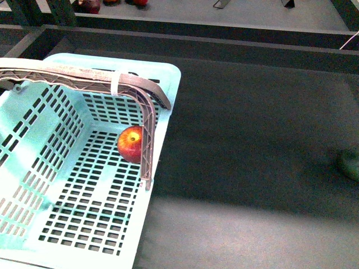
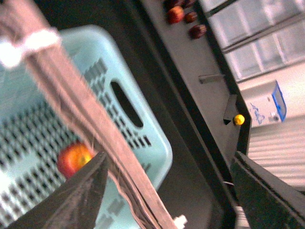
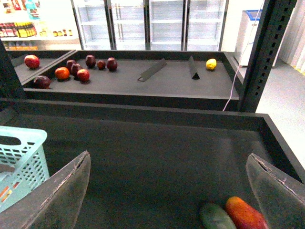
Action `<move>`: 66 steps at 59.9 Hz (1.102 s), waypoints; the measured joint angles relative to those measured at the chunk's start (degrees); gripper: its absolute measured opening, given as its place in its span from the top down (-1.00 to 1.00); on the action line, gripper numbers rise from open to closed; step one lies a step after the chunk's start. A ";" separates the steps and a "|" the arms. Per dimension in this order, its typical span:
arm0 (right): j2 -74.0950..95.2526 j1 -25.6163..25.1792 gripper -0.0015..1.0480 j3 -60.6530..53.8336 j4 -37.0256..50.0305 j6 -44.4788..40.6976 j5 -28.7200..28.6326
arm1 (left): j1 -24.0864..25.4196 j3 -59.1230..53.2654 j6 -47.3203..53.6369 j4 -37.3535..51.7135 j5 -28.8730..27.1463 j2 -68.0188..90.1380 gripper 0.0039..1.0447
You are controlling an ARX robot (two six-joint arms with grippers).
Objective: Pick apple with right arm and hold basket with left
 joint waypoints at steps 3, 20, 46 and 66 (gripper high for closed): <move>0.00 0.00 -0.83 0.00 0.00 -0.02 0.00 | 1.42 -4.35 13.27 10.27 0.70 -1.36 -0.26; 0.00 0.00 -0.83 0.00 0.00 0.00 0.00 | 8.72 -14.78 53.18 15.74 7.56 -14.84 0.81; 0.00 0.00 -0.83 0.00 0.00 0.00 0.02 | 18.88 -22.93 55.65 6.97 17.46 -31.65 0.94; -0.02 0.00 -0.83 0.00 0.00 0.00 0.00 | 19.56 -22.95 55.71 -4.90 17.97 -45.11 0.94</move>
